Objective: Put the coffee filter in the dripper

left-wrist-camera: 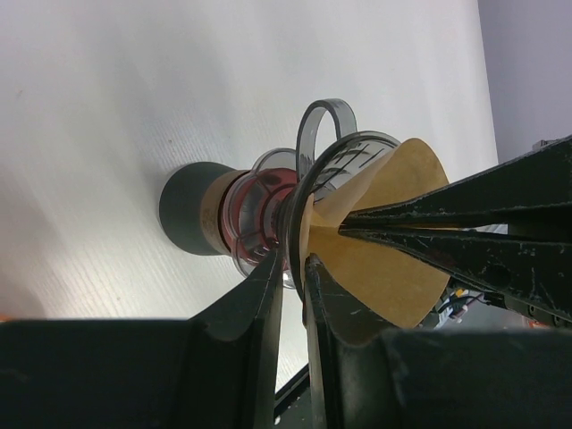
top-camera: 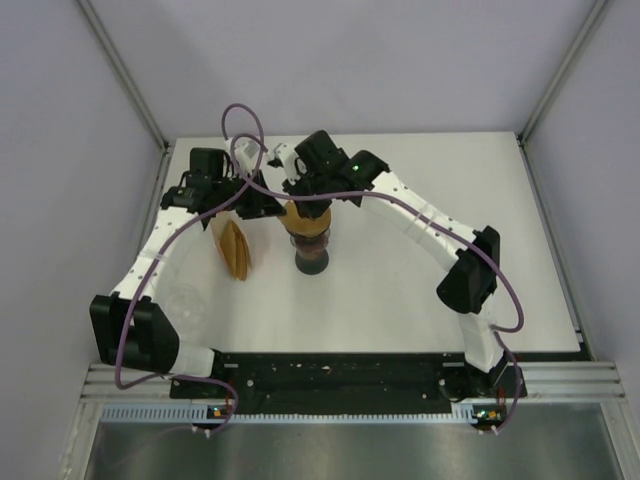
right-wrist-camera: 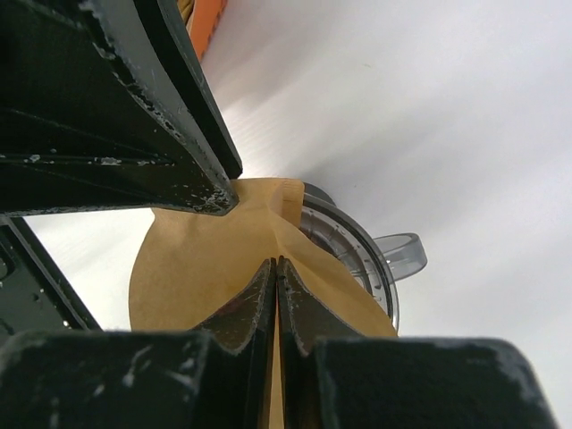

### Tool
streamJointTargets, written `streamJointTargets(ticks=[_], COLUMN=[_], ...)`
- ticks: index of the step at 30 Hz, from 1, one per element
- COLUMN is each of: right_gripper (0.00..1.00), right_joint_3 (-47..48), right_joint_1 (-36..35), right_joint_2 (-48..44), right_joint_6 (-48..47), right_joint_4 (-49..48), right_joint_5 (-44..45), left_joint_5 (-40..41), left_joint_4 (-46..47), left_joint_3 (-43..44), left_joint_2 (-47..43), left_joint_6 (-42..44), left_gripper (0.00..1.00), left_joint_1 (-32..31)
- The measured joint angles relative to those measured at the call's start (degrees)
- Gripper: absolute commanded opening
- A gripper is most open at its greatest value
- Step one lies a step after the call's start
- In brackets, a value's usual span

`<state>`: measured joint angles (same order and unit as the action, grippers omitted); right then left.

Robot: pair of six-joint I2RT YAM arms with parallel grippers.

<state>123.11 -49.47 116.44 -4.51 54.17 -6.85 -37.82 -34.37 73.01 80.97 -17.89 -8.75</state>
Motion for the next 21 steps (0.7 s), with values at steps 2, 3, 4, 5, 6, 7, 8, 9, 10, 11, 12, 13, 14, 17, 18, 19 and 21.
streamJointTargets(ticks=[2, 3, 4, 5, 6, 7, 8, 9, 10, 11, 12, 13, 14, 17, 18, 19, 21], right_gripper=[0.01, 0.00, 0.00, 0.00, 0.00, 0.00, 0.00, 0.00, 0.00, 0.00, 0.00, 0.00, 0.00, 0.00, 0.00, 0.00, 0.00], right_joint_3=[0.0, -0.1, -0.2, -0.6, -1.2, -1.8, -2.7, -3.5, -4.3, -5.0, -5.8, -6.4, -6.9, -8.8, -9.6, -10.3, -11.0], right_joint_1=[0.4, 0.8, 1.2, 1.5, 1.8, 2.1, 2.4, 2.6, 2.8, 2.9, 3.0, 3.0, 3.0, 3.0, 3.0, 3.0, 3.0], right_joint_2=[0.0, 0.0, 0.0, -0.1, -0.2, -0.2, -0.2, -0.2, -0.2, -0.2, -0.2, -0.2, -0.2, -0.6, -0.8, -1.0, -1.3], right_joint_6=[-0.2, -0.2, -0.2, -0.1, 0.2, 0.5, 0.8, 1.1, 1.4, 1.7, 2.1, 2.3, 2.4, 2.9, 3.1, 3.1, 3.2], right_joint_4=[-0.6, -1.3, -2.2, -3.1, -4.2, -5.3, -6.3, -7.2, -8.0, -8.8, -9.7, -10.4, -11.2, -13.7, -14.7, -15.3, -16.2], right_joint_5=[-1.3, -2.2, -3.1, -3.8, -4.6, -5.4, -6.1, -6.7, -7.1, -7.5, -7.7, -7.8, -7.8, -7.8, -7.8, -7.8, -7.8], left_joint_5=[0.0, 0.0, 0.0, 0.0, 0.0, 0.0, 0.0, 0.0, 0.0, 0.0, 0.1, 0.3, 0.5, 1.3, 1.5, 1.5, 1.5], left_joint_4=[0.0, -0.1, -0.1, -0.1, -0.1, -0.1, -0.1, -0.1, -0.2, -0.2, -0.3, -0.3, -0.3, -0.5, -0.6, -0.5, -0.5], left_joint_3=[0.0, 0.0, 0.0, 0.0, 0.0, 0.0, 0.0, 0.0, 0.0, 0.0, 0.0, 0.0, 0.0, 0.0, 0.0, 0.0, 0.0], left_joint_2=[-0.1, -0.1, -0.1, -0.1, -0.1, -0.1, -0.1, -0.1, -0.1, -0.1, -0.1, -0.1, -0.1, -0.1, -0.1, -0.1, -0.1], left_joint_6=[0.1, 0.1, 0.1, 0.1, 0.1, 0.2, 0.2, 0.2, 0.3, 0.3, 0.3, 0.4, 0.5, 0.9, 1.1, 1.1, 1.3], left_gripper=[0.21, 0.21, 0.21, 0.21, 0.21, 0.21, 0.21, 0.21, 0.21, 0.21, 0.21, 0.21, 0.21, 0.24, 0.27, 0.30, 0.33], left_joint_1=[0.0, -0.1, -0.2, -0.2, -0.3, -0.4, -0.5, -0.6, -0.7, -0.8, -0.8, -0.8, -0.8, -0.8, -0.8, -0.8, -0.9])
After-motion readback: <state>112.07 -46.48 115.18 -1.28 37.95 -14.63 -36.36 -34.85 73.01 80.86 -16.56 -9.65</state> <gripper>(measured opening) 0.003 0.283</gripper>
